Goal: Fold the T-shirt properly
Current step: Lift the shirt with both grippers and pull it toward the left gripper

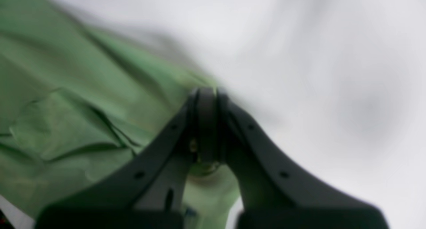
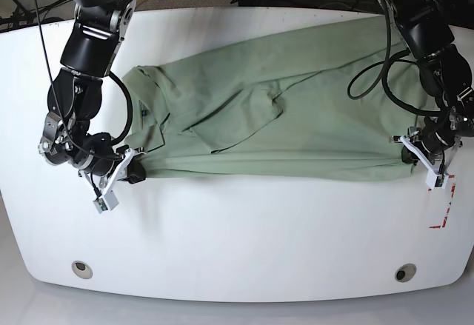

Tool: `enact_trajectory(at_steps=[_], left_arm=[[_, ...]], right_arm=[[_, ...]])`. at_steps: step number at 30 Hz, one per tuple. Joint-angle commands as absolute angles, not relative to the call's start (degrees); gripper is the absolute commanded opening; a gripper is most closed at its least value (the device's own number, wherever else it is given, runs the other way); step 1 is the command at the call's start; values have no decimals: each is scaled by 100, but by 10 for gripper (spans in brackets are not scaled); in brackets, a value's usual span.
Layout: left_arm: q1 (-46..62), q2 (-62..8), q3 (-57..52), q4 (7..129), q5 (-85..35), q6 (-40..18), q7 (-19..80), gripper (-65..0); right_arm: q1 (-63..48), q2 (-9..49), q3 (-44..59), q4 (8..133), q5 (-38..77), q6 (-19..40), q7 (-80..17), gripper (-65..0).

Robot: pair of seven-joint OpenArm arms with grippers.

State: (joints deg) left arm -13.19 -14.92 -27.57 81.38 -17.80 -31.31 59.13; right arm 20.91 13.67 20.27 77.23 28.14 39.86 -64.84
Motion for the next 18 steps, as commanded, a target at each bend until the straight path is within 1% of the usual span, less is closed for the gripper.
enact_trajectory(at_steps=[1,5,10,15,18], left_arm=[[-1455,-1516,-2607,8716,-1851,-3143,5798,-650],[-1464,-1516,-2149,9525,-1851,-3143,5807,-650],[-1684,-1516,-1974,10308,-1842,-3143,5833,-650],[-2387,-1552,-2018,10712,-1842,-3143,6264,-650],[-2826,-1763,-2018,10738,-1842,-3143,6431,-650]], right_arm=[[2440,1473,2035,7846,2879,4000,-6369,-650],[2879,1604,1974,7846,2879,4000,-6369,-650],[3495,1789,1560,7846,2897,4000,-6369,-650],[4426,2053,1095,7811,2905,4000,-6369,-650],[4901,2185,857,7811,2879,4000,-6369,-650]])
